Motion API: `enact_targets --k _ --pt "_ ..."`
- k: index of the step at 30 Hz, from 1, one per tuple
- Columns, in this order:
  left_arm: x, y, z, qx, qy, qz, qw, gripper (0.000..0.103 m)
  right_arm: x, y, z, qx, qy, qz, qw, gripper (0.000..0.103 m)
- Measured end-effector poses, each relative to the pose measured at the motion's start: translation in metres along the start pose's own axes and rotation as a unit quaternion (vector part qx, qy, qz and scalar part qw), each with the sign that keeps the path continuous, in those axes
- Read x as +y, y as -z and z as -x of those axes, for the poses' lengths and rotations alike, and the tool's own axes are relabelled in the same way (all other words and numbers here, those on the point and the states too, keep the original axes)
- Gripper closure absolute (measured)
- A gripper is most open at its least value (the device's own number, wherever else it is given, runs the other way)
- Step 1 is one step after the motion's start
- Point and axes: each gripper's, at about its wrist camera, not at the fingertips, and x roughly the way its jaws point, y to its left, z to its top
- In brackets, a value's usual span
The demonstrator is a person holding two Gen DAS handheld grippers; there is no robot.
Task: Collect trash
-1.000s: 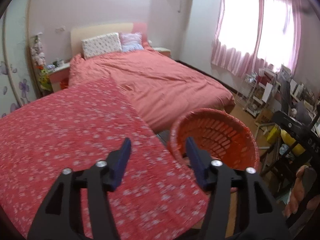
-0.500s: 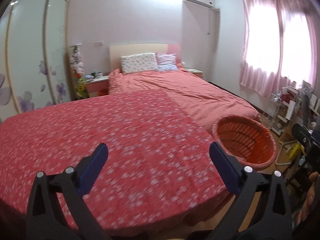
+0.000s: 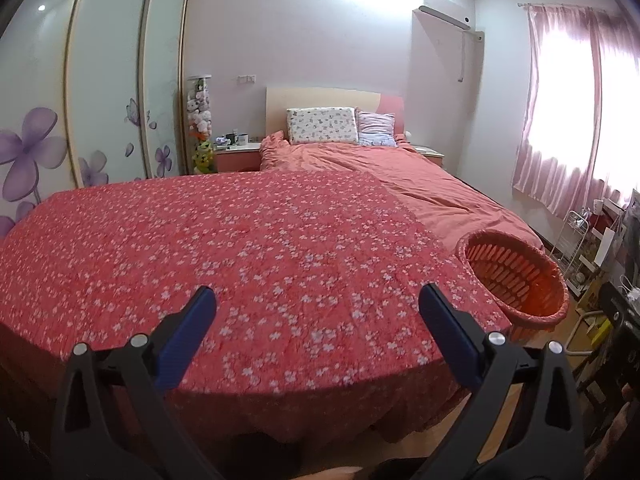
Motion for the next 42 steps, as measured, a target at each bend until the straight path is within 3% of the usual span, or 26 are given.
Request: enact_targets --k 14,42 --pt "-0.008 0.023 -0.004 0.042 0.002 0.011 0.9990 0.004 0.006 0.019 -0.002 0.042 0.018 0.010 0.999 0.002" --pt "-0.014 0.010 0.009 0.021 -0.010 0.016 0.9996 0.004 0.004 0.016 0.002 0.045 0.013 0.005 0.999 0.002"
